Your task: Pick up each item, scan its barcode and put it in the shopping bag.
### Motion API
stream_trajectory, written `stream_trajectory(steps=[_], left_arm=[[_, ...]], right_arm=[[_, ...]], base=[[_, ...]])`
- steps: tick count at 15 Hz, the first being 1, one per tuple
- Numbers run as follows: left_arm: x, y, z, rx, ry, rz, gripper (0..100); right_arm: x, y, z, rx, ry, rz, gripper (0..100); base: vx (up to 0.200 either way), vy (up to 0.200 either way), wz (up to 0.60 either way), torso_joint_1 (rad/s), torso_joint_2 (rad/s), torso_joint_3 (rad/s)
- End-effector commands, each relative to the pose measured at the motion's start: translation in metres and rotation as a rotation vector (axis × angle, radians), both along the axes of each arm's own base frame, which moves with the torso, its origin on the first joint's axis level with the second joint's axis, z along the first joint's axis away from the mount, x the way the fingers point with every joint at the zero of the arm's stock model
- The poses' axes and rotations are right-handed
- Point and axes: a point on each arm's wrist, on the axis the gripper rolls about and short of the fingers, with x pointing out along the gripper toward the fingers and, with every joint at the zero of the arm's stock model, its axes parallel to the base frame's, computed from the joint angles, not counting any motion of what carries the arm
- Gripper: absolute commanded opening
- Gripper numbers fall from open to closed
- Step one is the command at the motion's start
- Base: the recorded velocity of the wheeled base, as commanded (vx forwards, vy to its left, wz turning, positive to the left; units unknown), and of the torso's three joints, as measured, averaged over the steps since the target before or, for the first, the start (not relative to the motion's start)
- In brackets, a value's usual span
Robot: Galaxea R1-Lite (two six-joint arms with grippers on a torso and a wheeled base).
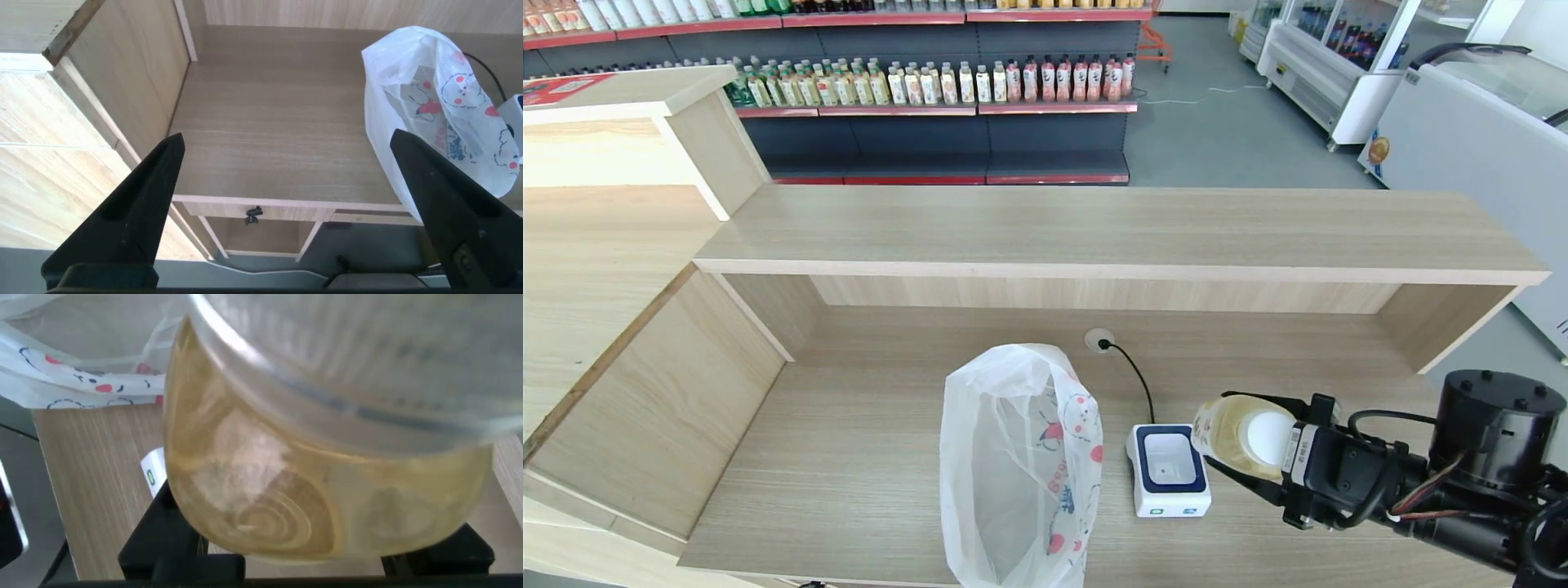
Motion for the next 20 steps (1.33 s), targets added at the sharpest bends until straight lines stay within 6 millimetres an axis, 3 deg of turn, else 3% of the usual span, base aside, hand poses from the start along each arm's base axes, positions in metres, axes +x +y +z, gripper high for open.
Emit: stream_trajectory(steps=[1,4,11,20], left_arm=[[0.0,0.0,0.0,0.001,0.0,0.001,100],[0.0,0.0,0.0,-0.002,0.0,0.001,100],[0.0,0.0,0.0,-0.002,0.0,0.001,100],[0.0,0.0,0.0,-0.002,0.0,0.001,100]], right_arm=[[0.002,-0.009,-0.011,-0.011,0.045,0.003,0],[-0.003,-0.027,-0.021,-0.018,0.101,-0.042,0],[0.009,-0.03,-0.04,-0.102,0.115,-0.034,0],[0.07,-0.024,-0.059,-0.118,0.013,0.151,0]], base=[[0.0,0.0,0.0,0.0,0.0,0.0],[0.0,0.0,0.0,0.0,0.0,0.0],[0.0,0.0,0.0,0.0,0.0,0.0],[0.0,0.0,0.0,0.0,0.0,0.0]])
